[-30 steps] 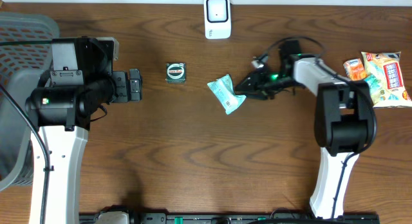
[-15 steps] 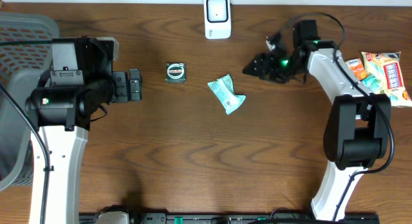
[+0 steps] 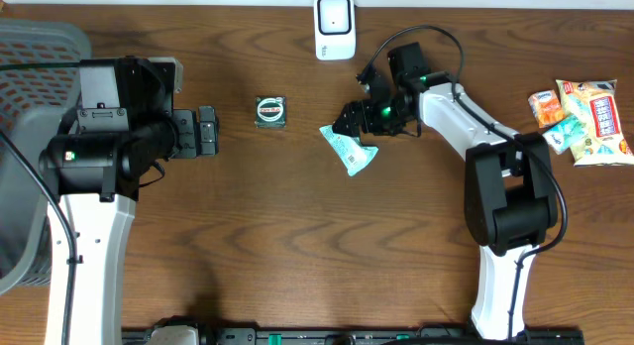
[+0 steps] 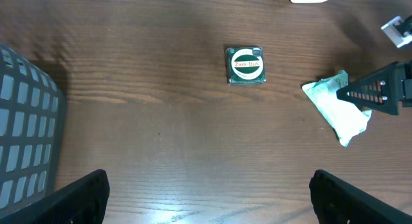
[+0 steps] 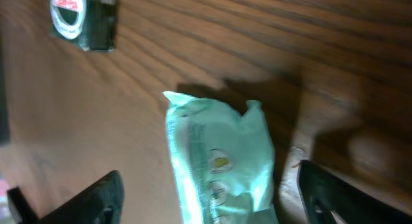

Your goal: Scan the item barcode

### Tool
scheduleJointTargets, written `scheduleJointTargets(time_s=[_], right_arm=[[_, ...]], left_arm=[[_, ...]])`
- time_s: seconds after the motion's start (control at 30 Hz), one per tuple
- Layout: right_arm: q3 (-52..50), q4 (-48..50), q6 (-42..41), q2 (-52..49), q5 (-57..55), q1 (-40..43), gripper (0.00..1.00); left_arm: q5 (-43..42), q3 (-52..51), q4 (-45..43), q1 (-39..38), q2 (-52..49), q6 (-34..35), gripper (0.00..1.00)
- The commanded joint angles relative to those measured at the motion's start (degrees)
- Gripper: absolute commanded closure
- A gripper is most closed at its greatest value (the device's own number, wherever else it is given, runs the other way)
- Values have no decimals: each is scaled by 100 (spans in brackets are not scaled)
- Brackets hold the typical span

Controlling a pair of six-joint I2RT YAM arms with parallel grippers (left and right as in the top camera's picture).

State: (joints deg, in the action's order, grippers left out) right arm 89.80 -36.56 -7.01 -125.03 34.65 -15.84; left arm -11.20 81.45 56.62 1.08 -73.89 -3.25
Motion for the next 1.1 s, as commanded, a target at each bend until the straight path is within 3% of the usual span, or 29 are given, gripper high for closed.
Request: scheduleJointTargets(time_s=[0.0, 0.2, 0.43, 0.53, 0.6, 0.73, 1.07], right_arm=[[-52, -48, 20, -142, -181, 9, 30], [-79, -208, 22, -164, -144, -15, 49], [-146, -332, 24, -164, -275, -166, 53], [-199, -332, 22, -166, -396, -245, 60], [-221, -343, 22, -166, -391, -299, 68], [-216, -374, -26, -162, -267, -345, 98], [136, -282, -24, 107, 1755, 190, 99]], left_arm=[[35, 42, 13, 31, -17, -59, 2], [35, 42, 13, 31, -17, -59, 2], [35, 42, 13, 31, -17, -59, 2], [35, 42, 13, 31, -17, -59, 2], [35, 42, 13, 31, -17, -59, 2], [35, 42, 13, 31, -17, -59, 2], [35, 42, 13, 31, -17, -59, 2]])
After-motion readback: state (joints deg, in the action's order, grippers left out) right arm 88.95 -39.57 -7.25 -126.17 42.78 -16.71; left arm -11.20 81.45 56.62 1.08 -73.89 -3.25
